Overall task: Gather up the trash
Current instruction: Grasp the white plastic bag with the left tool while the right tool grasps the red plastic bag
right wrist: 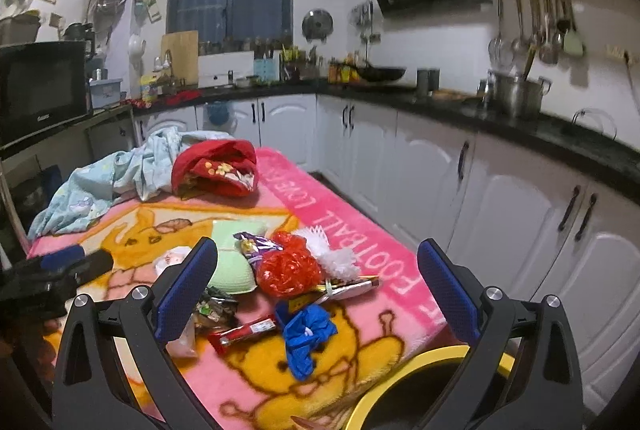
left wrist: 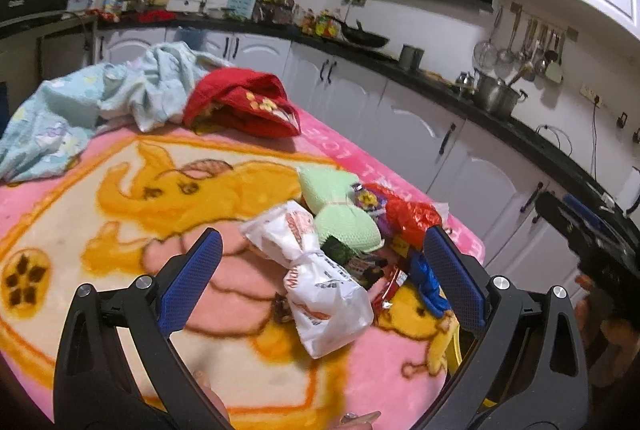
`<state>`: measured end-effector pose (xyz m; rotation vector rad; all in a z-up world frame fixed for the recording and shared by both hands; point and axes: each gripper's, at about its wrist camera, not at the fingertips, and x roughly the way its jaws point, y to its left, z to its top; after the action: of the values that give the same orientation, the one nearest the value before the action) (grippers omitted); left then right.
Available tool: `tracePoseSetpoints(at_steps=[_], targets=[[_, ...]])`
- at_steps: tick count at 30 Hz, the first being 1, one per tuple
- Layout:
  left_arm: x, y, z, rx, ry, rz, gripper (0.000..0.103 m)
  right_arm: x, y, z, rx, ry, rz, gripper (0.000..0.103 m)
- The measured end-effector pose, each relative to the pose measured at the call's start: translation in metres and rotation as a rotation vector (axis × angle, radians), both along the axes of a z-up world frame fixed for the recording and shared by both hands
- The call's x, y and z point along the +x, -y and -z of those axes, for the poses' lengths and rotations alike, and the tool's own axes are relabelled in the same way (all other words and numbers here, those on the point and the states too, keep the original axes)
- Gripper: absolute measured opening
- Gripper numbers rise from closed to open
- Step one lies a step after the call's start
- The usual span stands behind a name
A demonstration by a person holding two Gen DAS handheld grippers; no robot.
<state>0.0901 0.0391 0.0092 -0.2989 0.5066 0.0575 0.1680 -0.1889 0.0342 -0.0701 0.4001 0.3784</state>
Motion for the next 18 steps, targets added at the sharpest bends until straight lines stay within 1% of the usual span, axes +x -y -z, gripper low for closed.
tracePoseSetpoints(at_steps=[1, 5, 6, 8, 10, 12, 15, 18], targets=[[0.004, 0.001, 0.003, -0.003, -0.013, 0.007, 0.092, 0.011, 0.0, 0.004, -0.001, -0.032, -0.013, 0.097], [0.019, 0.008, 0.016, -0.018, -0.067, 0.041, 0.092, 0.042, -0.004, 0.018, -0.004, -0.106, -0.031, 0.097], [0.022, 0.01, 0.02, -0.01, -0.085, 0.038, 0.092, 0.049, -0.006, 0.023, -0.008, -0.127, -0.039, 0.097], [0.029, 0.012, 0.027, 0.003, -0.119, 0.033, 0.092, 0.061, -0.01, 0.032, -0.018, -0.149, -0.046, 0.093], [0.033, 0.011, 0.037, 0.002, -0.154, 0.031, 0.092, 0.071, -0.016, 0.04, -0.033, -0.176, -0.058, 0.085], [0.036, 0.011, 0.044, -0.005, -0.181, 0.032, 0.092, 0.082, -0.023, 0.049, -0.037, -0.206, -0.07, 0.083], [0.041, 0.011, 0.055, -0.006, -0.221, 0.032, 0.092, 0.095, -0.034, 0.063, -0.042, -0.254, -0.09, 0.076], [0.041, 0.01, 0.062, 0.001, -0.244, 0.025, 0.092, 0.105, -0.043, 0.075, -0.046, -0.294, -0.094, 0.073]])
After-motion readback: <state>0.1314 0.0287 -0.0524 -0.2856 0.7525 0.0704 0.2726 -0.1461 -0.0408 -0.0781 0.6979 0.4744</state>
